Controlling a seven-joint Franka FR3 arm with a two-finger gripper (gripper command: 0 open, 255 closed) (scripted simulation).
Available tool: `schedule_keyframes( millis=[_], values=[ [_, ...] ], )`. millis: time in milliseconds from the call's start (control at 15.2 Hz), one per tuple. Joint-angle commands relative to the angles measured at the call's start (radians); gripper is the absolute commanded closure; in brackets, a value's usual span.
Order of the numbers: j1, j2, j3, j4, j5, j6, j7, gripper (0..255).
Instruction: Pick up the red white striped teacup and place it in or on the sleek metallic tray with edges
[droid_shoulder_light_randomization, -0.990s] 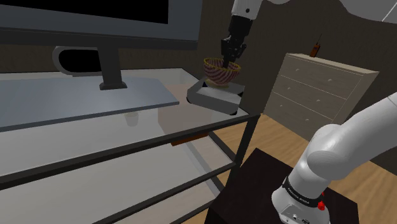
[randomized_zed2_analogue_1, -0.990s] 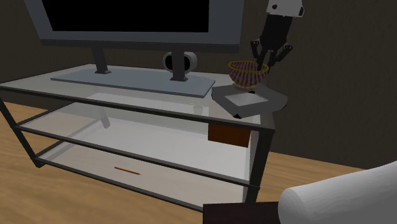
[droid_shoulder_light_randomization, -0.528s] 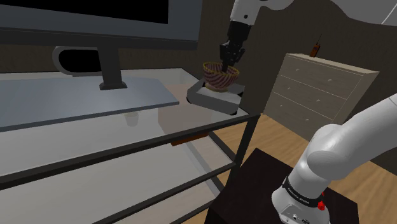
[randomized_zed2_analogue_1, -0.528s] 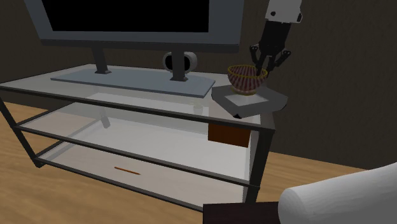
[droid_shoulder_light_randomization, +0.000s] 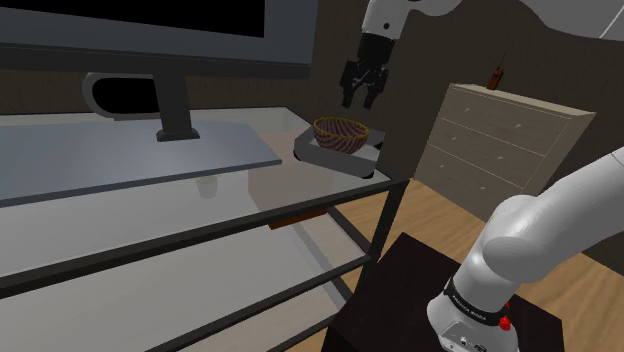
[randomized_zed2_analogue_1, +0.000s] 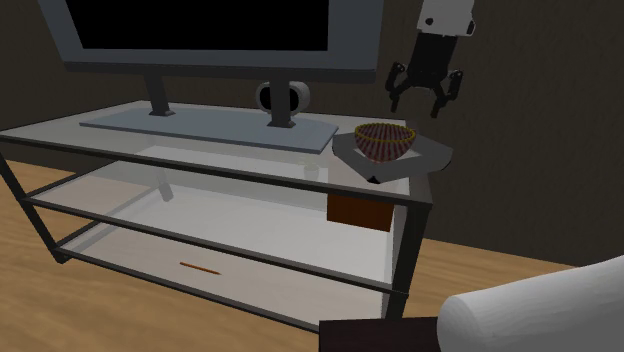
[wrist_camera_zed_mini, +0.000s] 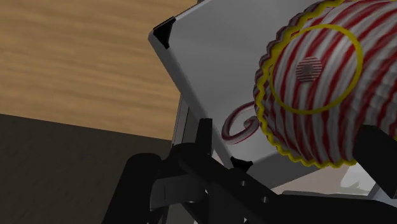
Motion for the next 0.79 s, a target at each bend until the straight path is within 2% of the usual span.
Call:
schedule_keyframes(
  millis=[0, 198, 726],
  values=[
    [-0.001, 0.008, -0.003, 0.041, -0.001, -0.033, 0.001, 0],
    [-0.003, 0.038, -0.011, 0.165, -0.005, -0.127, 0.003, 0],
    [-0.003, 0.038, -0.011, 0.165, -0.005, -0.127, 0.003, 0]
  ],
)
